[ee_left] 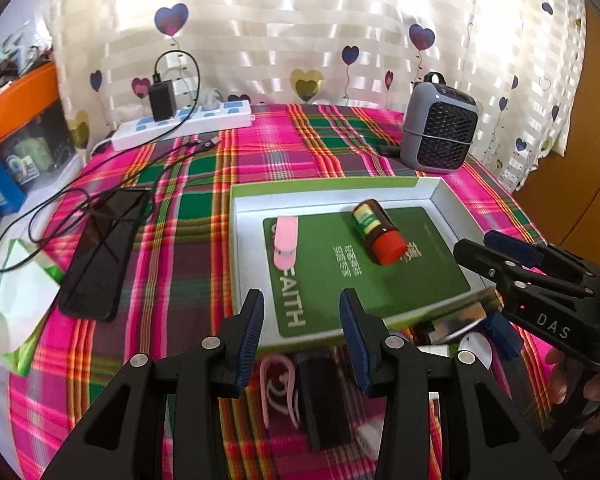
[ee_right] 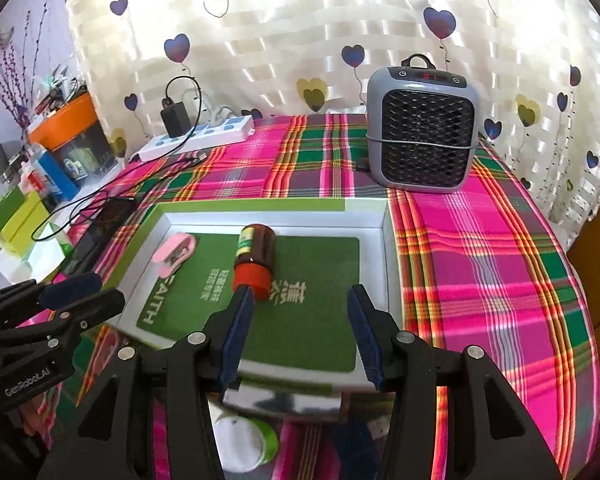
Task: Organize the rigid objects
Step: 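Move the right tool to the blue USB stick and grasp it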
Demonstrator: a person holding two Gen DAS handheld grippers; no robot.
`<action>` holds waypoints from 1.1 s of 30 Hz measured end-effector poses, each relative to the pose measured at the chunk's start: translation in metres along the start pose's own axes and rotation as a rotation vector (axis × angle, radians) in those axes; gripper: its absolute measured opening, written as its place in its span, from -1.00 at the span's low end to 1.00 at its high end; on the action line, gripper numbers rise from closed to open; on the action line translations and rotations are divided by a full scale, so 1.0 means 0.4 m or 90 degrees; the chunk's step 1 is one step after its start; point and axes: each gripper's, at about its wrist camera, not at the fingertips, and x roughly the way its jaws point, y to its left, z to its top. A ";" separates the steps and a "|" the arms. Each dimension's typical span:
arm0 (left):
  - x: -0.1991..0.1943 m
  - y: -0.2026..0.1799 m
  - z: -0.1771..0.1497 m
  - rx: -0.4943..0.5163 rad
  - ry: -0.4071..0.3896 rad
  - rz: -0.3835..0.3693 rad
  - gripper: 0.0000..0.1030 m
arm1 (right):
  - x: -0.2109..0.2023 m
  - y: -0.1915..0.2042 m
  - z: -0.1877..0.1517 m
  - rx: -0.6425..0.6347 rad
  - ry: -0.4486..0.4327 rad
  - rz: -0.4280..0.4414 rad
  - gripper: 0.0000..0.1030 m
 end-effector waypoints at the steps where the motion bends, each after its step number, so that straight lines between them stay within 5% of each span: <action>1: -0.006 0.001 -0.006 -0.001 -0.001 0.002 -0.25 | -0.007 0.001 -0.005 0.000 -0.001 0.002 -0.03; 18: -0.087 0.039 -0.116 -0.018 -0.027 0.022 -0.25 | -0.089 -0.016 -0.102 0.017 -0.010 0.003 -0.03; 33: -0.059 0.110 -0.176 -0.073 0.011 -0.032 -0.25 | -0.120 -0.099 -0.182 0.053 0.010 -0.047 -0.03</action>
